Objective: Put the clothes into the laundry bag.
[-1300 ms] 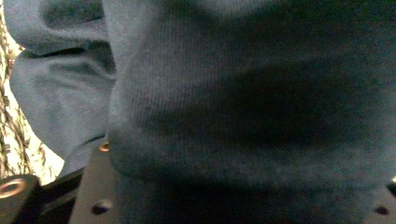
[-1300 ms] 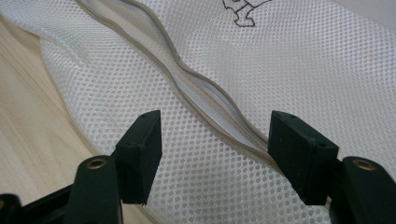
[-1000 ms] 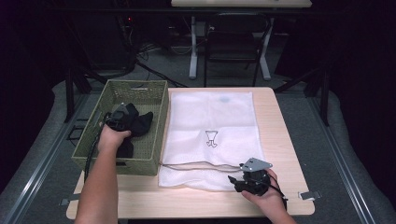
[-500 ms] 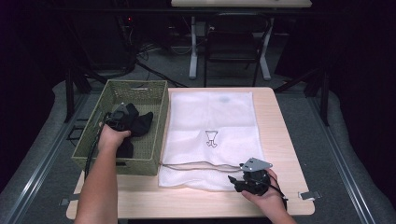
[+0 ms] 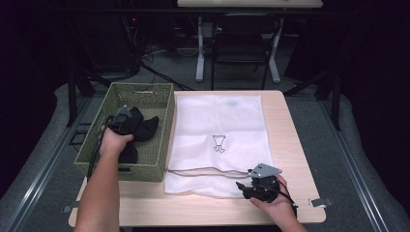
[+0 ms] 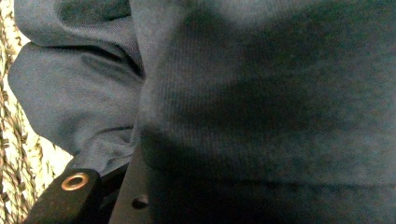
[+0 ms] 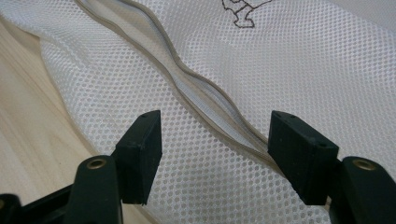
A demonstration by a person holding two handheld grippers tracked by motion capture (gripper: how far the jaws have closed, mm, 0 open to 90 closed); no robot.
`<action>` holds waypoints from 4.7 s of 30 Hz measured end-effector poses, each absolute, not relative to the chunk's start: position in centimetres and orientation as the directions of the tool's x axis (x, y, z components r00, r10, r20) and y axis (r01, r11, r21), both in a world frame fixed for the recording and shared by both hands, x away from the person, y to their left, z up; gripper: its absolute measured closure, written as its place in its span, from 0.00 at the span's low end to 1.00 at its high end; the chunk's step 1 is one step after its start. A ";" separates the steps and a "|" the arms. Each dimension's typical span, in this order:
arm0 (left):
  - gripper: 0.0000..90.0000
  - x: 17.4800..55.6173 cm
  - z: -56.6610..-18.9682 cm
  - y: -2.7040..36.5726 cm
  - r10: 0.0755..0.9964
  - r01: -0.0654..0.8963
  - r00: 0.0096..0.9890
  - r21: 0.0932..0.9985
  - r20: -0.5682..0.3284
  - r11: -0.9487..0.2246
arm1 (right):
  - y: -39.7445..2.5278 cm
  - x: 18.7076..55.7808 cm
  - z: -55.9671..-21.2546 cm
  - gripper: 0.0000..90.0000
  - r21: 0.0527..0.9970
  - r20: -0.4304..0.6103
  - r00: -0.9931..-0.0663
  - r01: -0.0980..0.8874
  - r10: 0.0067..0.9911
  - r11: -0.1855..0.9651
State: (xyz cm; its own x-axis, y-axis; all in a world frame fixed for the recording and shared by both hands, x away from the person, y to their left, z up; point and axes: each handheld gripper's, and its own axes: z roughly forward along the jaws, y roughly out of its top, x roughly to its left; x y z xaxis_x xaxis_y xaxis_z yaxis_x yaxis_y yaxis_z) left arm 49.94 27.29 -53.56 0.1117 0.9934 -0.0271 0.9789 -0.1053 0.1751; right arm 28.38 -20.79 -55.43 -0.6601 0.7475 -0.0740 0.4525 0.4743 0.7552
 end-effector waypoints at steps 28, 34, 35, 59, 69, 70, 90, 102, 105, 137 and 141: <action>0.79 49.4 -49.3 28.2 0.986 0.980 0.144 0.152 -0.082 -0.131 | -20.8 28.4 -55.4 0.39 0.757 -0.071 -0.660 0.453 0.748 0.471; 0.79 49.4 -48.0 28.2 0.985 0.978 0.159 0.149 -0.074 -0.147 | -20.9 28.4 -55.3 0.39 0.758 -0.074 -0.662 0.449 0.746 0.473; 0.79 49.4 -47.8 28.1 0.984 0.978 0.160 0.150 -0.074 -0.148 | -20.9 28.4 -55.3 0.39 0.758 -0.073 -0.661 0.449 0.747 0.472; 0.79 48.7 -41.9 28.2 0.983 0.961 0.173 0.230 -0.060 -0.155 | -21.0 28.3 -55.1 0.39 0.763 -0.079 -0.663 0.441 0.744 0.473; 0.79 48.4 -40.2 28.0 0.979 0.956 0.193 0.235 -0.060 -0.174 | -21.0 28.2 -55.1 0.39 0.763 -0.076 -0.662 0.443 0.746 0.471; 0.79 48.4 -40.1 28.0 0.979 0.954 0.197 0.241 -0.055 -0.178 | -21.0 28.2 -55.1 0.39 0.764 -0.076 -0.662 0.442 0.745 0.470; 0.79 46.9 -36.6 27.2 0.952 0.919 0.304 0.271 -0.023 -0.287 | -21.0 28.3 -55.1 0.39 0.763 -0.075 -0.665 0.441 0.743 0.473; 0.79 44.8 -34.8 27.7 0.930 0.890 0.366 0.300 -0.025 -0.343 | -20.9 28.2 -55.2 0.39 0.761 -0.076 -0.664 0.444 0.744 0.473; 0.79 44.4 -34.6 27.7 0.925 0.884 0.379 0.305 -0.021 -0.356 | -20.9 28.3 -55.2 0.39 0.761 -0.077 -0.665 0.442 0.743 0.475; 0.79 41.2 -34.1 19.9 0.782 0.746 0.623 0.309 -0.012 -0.590 | -20.9 28.2 -55.2 0.39 0.764 -0.083 -0.666 0.435 0.742 0.476; 0.79 40.9 -34.2 18.7 0.764 0.727 0.646 0.311 -0.006 -0.612 | -20.9 28.2 -55.2 0.39 0.765 -0.085 -0.664 0.435 0.743 0.476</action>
